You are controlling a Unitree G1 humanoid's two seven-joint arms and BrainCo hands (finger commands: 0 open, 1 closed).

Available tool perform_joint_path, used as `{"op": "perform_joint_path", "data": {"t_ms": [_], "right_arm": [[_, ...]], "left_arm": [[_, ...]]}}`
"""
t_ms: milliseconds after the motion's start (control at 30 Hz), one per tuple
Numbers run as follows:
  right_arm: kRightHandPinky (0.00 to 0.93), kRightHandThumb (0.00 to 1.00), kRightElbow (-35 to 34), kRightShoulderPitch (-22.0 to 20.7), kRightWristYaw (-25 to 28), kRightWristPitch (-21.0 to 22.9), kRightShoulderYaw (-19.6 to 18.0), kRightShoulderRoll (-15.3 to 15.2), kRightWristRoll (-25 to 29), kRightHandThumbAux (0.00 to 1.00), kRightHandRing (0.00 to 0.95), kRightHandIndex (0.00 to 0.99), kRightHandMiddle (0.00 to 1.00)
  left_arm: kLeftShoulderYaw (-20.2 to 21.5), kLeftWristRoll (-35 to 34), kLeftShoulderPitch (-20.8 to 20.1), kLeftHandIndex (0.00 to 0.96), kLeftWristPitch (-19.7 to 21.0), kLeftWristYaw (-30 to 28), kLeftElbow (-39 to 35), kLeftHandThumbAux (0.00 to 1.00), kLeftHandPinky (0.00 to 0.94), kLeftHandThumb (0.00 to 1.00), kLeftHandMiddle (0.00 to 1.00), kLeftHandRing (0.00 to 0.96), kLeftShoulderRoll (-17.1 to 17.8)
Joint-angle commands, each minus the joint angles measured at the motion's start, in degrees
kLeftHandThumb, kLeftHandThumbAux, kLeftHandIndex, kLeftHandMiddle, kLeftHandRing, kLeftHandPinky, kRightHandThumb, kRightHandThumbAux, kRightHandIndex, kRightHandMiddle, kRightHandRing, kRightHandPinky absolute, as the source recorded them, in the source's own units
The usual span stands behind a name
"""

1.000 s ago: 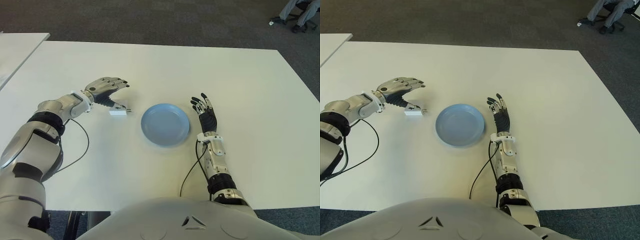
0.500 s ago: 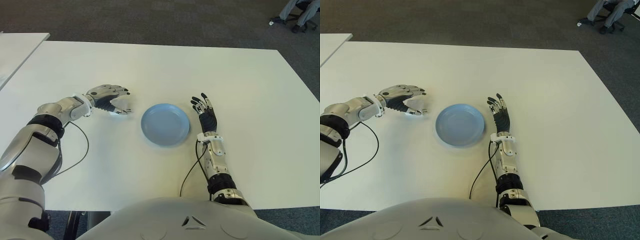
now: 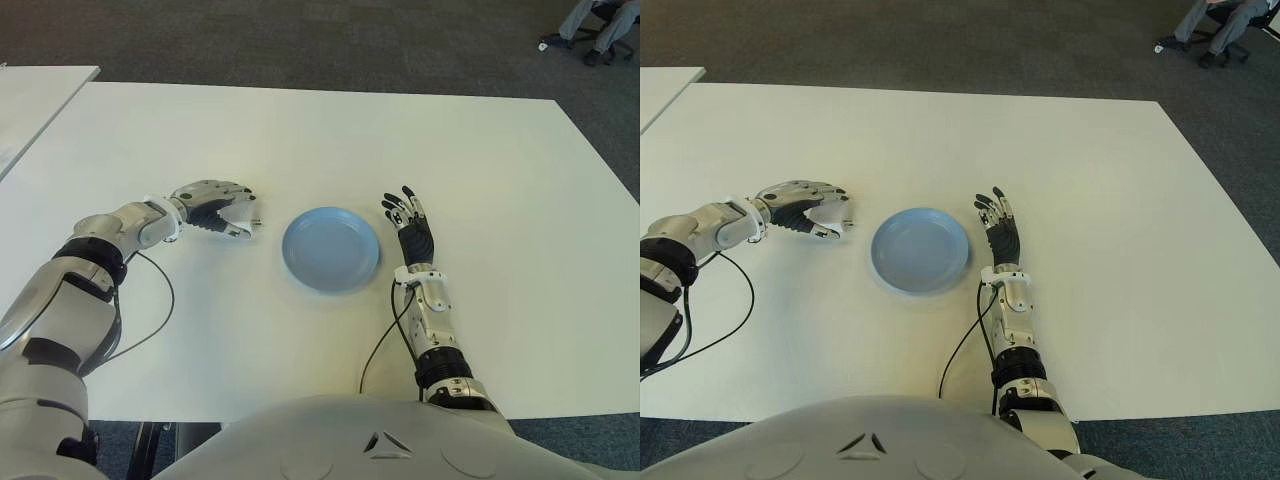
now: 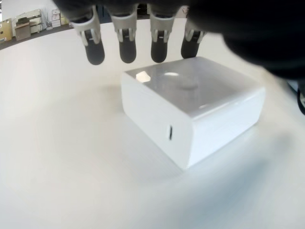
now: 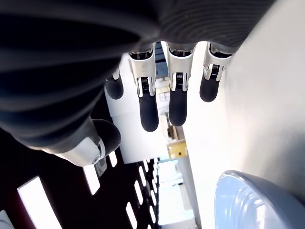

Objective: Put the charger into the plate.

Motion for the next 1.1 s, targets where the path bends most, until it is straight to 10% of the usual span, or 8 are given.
{"op": "perform_joint_path", "data": {"t_ms": [33,1100], "right_arm": [[0.132,0.0,0.6,1.7,-0.5,0.2,0.0,1.3,-0.3,0.615,0.209,0.04,0.257],[0.129,0.0,-1.3,3.4,-0.5,-0.7,0.4,1.1,0.0,0.601,0.212,0.063,0.265]], "left_arm": [[-1.5,1.5,1.5,0.0,0.2,-0.9,-0.5,0.217,0.0,0.207,0.0,0.0,0.5],[-10.1,8.2,1.8,0.0,9.0,12.4,10.9,0.238,0.0,0.228,0.0,0.0,-5.2]]}}
